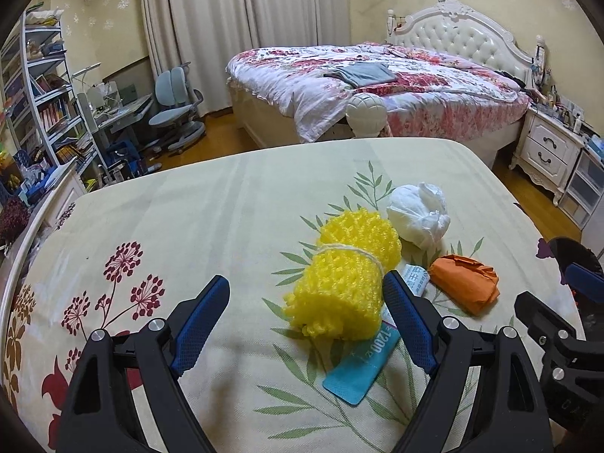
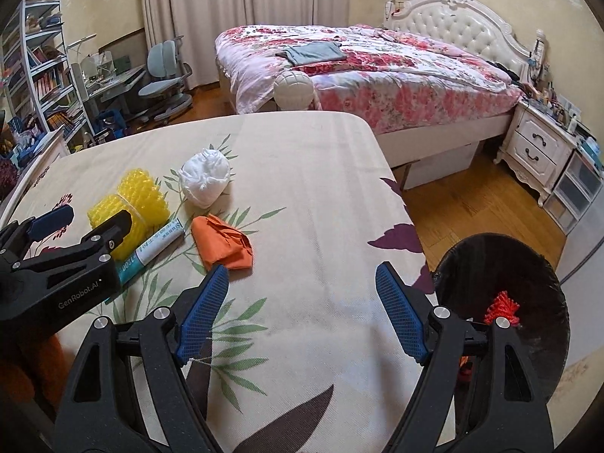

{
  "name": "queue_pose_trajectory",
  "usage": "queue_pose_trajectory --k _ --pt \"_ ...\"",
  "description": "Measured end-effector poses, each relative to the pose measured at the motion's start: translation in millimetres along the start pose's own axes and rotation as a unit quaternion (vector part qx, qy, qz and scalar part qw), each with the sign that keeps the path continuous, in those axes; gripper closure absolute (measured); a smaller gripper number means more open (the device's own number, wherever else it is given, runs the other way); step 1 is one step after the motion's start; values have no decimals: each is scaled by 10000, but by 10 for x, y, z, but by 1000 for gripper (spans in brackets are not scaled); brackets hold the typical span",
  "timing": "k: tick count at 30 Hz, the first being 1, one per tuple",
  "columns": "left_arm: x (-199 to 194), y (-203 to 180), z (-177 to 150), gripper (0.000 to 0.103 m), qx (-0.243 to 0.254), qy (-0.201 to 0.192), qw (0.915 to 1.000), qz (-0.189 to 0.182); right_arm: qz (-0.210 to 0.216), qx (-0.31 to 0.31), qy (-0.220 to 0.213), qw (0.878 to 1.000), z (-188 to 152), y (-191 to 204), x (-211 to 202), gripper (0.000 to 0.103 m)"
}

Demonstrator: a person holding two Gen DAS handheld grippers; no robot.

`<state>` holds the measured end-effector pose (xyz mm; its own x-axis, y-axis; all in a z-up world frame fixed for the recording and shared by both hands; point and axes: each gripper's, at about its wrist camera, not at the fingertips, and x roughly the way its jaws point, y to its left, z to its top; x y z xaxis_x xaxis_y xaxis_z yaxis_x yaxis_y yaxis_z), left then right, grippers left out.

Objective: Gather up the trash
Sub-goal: 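Lower the left tool onto the yellow foam mesh roll and grasp it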

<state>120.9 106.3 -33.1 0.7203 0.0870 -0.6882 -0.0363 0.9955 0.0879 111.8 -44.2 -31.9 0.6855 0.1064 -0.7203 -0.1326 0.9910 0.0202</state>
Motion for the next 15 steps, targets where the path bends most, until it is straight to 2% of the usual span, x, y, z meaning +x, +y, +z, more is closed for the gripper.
queue_pose_trajectory --k 5,7,12,15 --pt "54 -10 38 21 92 23 9999 -137 30 -48 47 10000 20 69 60 25" --pt "97 -1 56 27 91 112 9997 -188 42 -59 62 10000 31 93 92 25" --pt "187 39 56 54 101 355 9985 -401 78 -111 93 9999 52 146 144 25" --pt "182 55 44 56 110 349 9984 -427 98 -141 121 9998 59 182 181 25"
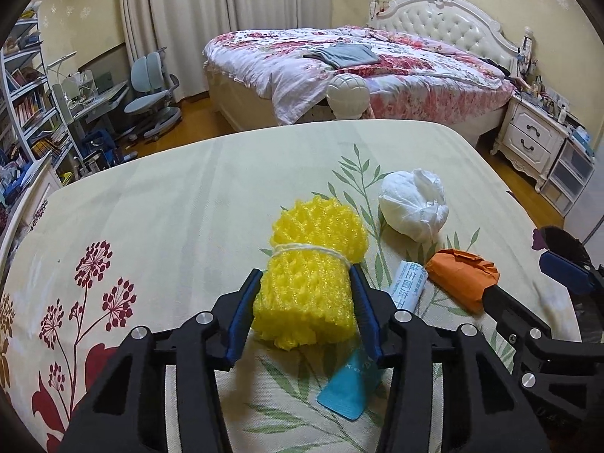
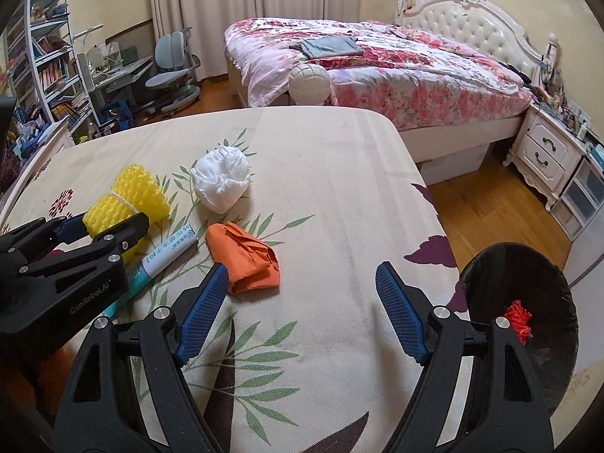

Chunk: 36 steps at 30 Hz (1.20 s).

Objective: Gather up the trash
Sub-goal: 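Lower the left tool onto the yellow foam mesh roll and grasp it, then grasp the orange cloth with the right tool while the left tool holds the yellow roll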

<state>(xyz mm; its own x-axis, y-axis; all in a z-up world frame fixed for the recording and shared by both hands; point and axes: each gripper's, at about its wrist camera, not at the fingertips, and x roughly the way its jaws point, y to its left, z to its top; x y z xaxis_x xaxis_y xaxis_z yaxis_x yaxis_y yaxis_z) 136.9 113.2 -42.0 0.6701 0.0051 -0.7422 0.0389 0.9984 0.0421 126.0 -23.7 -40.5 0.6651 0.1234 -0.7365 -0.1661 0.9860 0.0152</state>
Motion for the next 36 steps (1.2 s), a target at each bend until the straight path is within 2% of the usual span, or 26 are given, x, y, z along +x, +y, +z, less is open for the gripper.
queue_pose_trajectory --k 10,15,18,20,36 --pt "-50 211 -40 57 -139 -29 9996 229 97 -199 147 9996 60 179 144 26" --pt "-77 321 -87 57 -231 22 9993 301 153 -326 255 9990 81 265 207 39" --pt "-107 354 -121 57 -253 21 9991 334 208 -374 256 9988 82 294 199 50" --pt "-118 360 -128 57 -275 30 9991 333 217 -425 248 9986 70 323 176 61" --pt "-404 277 -402 57 -402 -24 9990 210 134 -354 163 9992 -218 222 -138 62"
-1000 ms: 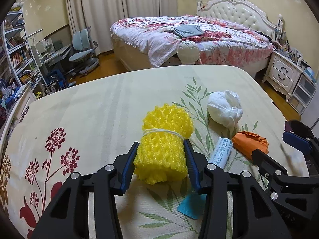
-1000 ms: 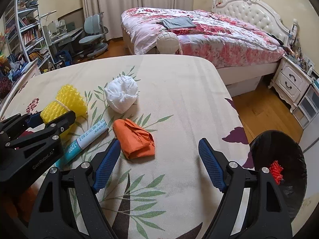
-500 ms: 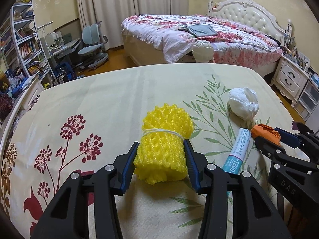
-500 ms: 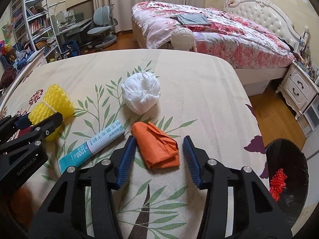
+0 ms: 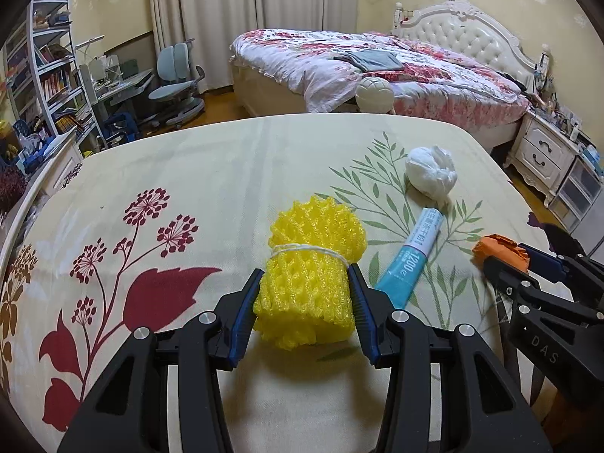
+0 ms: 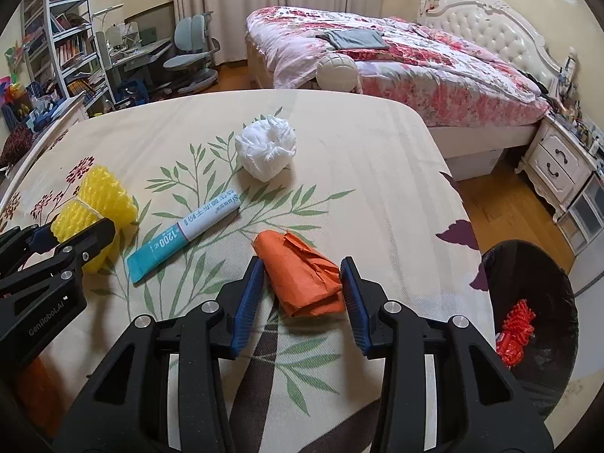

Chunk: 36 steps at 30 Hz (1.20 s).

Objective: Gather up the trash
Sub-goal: 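Grasp the orange cloth with the right tool while the left tool holds the yellow roll, then carry the yellow roll and orange cloth over the black bin with both tools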

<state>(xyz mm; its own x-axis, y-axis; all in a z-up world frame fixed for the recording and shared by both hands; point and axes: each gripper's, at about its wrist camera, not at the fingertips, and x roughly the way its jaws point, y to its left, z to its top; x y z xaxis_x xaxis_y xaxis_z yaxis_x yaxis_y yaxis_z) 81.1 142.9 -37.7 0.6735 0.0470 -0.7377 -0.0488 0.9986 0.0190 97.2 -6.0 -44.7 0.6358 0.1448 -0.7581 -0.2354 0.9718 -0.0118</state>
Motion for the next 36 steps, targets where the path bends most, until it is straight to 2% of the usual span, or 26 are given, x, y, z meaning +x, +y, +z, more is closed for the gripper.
queue_pose_trajectory --k 20,36 --pt "-333 -301 -389 57 67 -89 9999 -30 -54 272 -97 9996 -550 -280 -386 62" --pt "-485 -897 -463 57 493 -242 9978 -376 -311 707 -300 9966 -744 -728 -658 62"
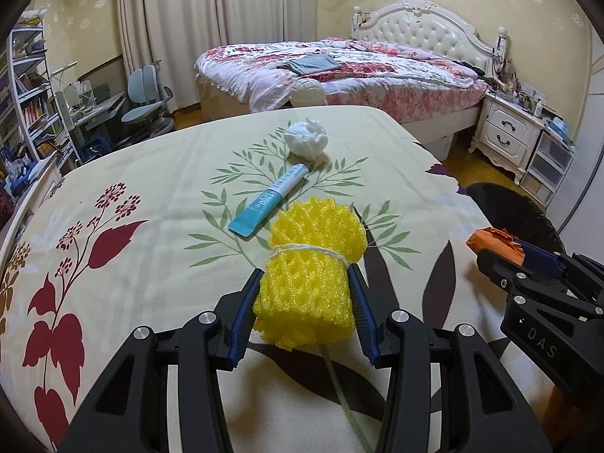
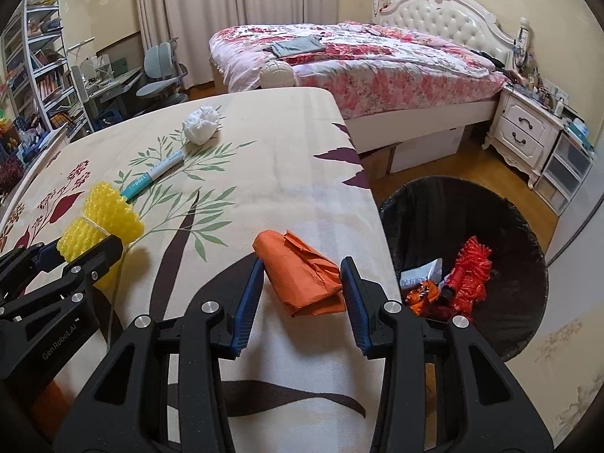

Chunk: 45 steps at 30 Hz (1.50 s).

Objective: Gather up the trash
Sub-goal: 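Carry the yellow roll and orange cloth over the black bin with both tools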

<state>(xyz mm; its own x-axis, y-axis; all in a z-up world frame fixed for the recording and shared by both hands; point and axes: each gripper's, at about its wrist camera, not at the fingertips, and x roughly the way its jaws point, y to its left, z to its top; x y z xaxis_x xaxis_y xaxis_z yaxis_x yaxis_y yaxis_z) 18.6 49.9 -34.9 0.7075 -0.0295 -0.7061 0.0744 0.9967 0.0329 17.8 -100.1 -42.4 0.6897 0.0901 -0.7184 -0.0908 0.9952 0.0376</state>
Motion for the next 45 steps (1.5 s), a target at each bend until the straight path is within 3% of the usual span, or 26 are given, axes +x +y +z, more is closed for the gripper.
queue_pose_trajectory --k 27,45 --pt "-16 -1032 331 57 632 -408 9941 -785 -864 816 -267 9926 23 -962 -199 62" --pt "242 -1630 526 57 989 -496 9893 -950 -1235 1268 -395 9834 92 -1554 -141 62"
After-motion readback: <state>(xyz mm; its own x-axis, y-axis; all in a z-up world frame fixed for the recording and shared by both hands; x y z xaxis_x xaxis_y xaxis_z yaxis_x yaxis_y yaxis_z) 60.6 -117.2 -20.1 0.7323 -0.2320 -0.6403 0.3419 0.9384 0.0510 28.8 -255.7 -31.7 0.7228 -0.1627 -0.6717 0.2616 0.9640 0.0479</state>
